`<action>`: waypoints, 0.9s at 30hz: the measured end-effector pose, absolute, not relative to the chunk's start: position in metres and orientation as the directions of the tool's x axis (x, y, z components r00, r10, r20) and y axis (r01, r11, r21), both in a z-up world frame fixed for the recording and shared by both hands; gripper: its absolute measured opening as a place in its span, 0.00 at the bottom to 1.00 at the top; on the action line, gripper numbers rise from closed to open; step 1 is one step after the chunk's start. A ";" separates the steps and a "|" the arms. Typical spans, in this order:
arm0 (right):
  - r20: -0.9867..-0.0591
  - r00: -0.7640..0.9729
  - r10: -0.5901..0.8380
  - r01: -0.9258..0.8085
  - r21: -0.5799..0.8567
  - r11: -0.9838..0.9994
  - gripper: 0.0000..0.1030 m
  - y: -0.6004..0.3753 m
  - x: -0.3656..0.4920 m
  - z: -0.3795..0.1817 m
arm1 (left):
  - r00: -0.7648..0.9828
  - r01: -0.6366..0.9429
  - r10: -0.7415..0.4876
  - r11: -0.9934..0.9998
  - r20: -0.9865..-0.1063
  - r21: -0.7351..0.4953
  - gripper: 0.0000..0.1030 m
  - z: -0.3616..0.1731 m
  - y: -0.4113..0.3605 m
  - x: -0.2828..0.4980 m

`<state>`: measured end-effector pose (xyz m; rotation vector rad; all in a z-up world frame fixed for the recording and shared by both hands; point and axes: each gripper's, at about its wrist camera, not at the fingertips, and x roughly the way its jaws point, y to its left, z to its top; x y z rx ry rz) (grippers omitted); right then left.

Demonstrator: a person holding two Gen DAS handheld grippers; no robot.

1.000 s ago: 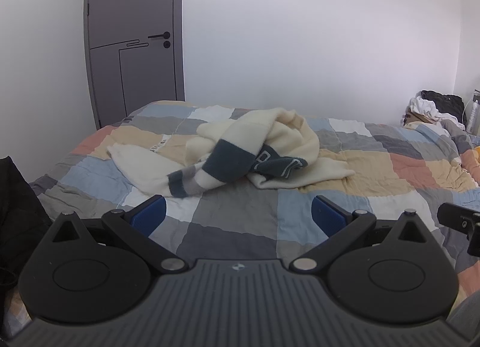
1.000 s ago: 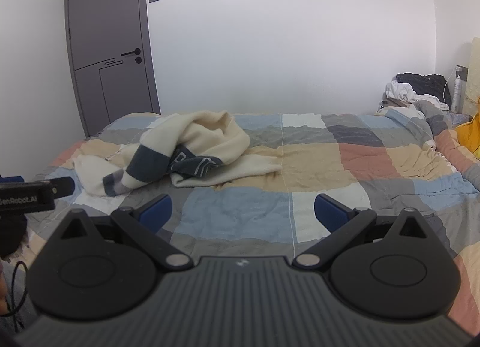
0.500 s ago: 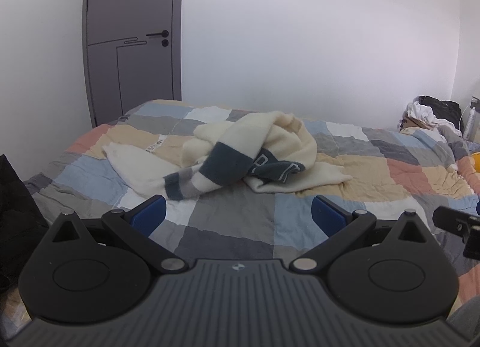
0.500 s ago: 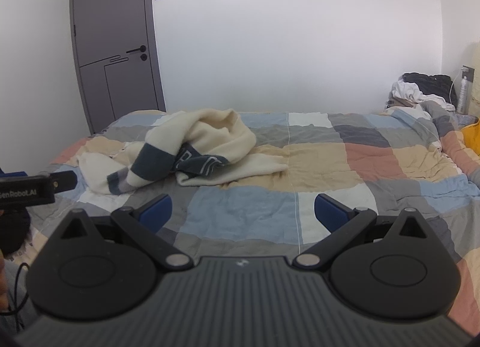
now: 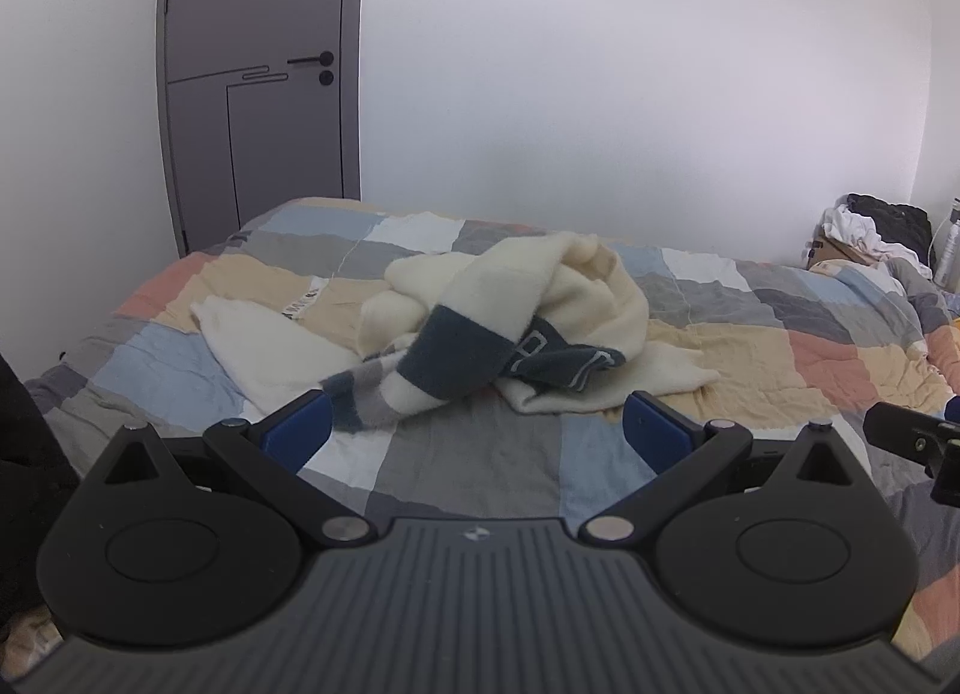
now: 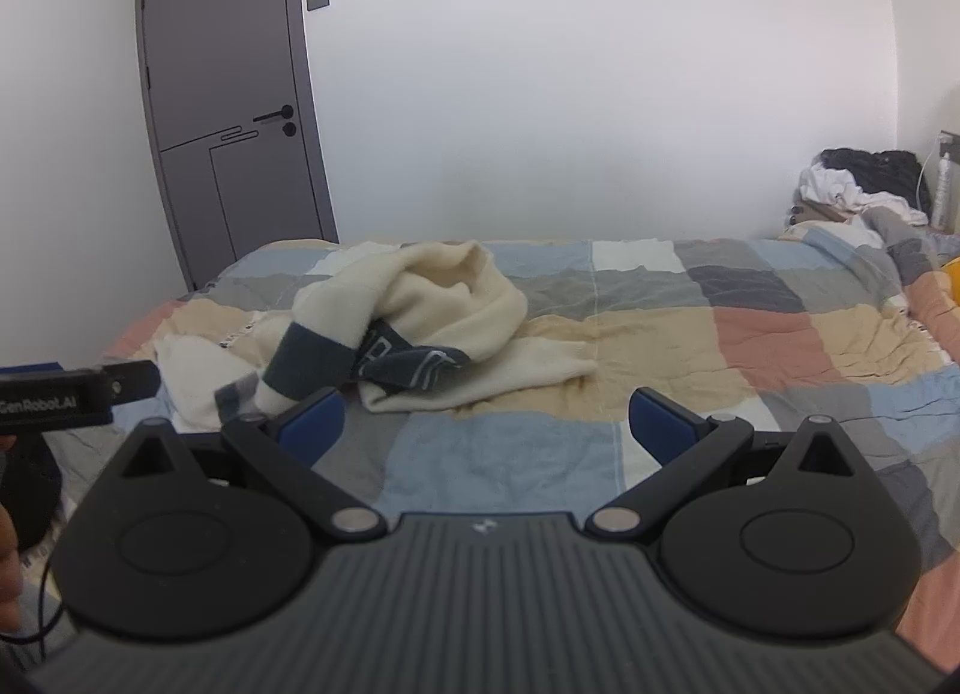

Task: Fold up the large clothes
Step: 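Grasp the cream sweater with the left gripper while the right gripper grasps it too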

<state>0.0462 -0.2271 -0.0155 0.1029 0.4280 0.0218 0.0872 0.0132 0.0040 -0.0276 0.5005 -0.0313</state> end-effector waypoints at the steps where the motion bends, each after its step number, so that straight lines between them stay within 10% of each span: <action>1: -0.417 0.908 0.046 0.000 0.112 0.994 1.00 -0.228 0.052 -0.016 | 0.876 0.017 -0.033 0.999 -0.482 -0.037 1.00 0.003 0.015 0.095; 13: -0.457 0.879 0.136 -0.002 0.281 0.960 0.99 -0.251 0.170 -0.045 | 0.885 0.159 -0.180 0.984 -0.429 -0.085 1.00 -0.043 0.018 0.237; 27: -0.522 0.812 0.260 -0.007 0.436 0.900 0.76 -0.232 0.337 -0.157 | 0.898 0.164 -0.163 0.986 -0.408 -0.033 0.95 -0.164 0.018 0.357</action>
